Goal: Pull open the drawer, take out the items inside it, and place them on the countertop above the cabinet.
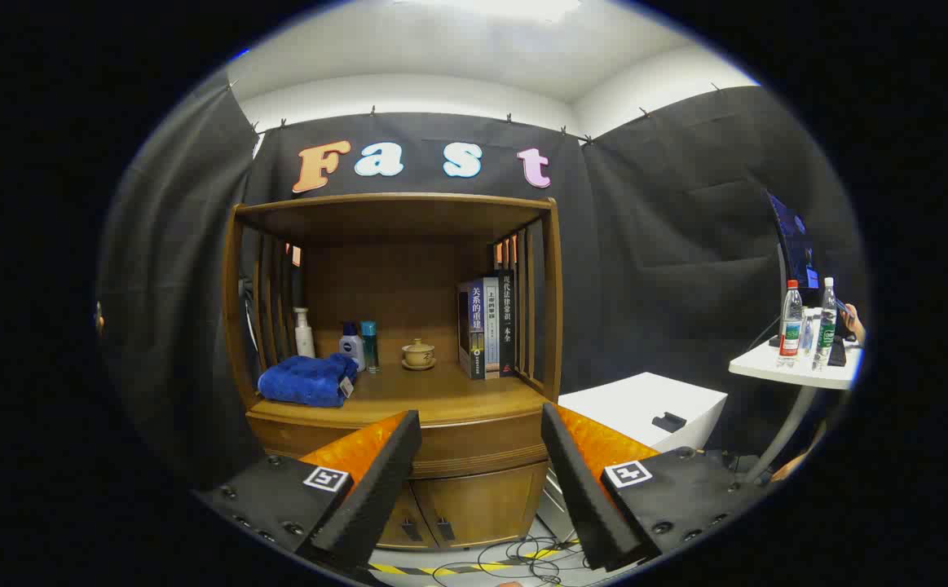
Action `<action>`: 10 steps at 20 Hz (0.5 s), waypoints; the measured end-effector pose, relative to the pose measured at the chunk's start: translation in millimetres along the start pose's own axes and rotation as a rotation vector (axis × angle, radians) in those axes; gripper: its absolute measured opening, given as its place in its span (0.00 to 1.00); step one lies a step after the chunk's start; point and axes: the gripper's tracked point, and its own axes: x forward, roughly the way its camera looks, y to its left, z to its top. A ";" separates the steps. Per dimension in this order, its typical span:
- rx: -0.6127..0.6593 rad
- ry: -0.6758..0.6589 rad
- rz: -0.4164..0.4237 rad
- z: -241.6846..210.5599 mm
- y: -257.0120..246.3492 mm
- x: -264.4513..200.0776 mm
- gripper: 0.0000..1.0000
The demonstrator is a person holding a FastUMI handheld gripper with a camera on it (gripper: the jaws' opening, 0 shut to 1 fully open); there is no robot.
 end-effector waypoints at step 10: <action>0.001 0.008 0.005 -2.6 -0.2 -1.5 0.98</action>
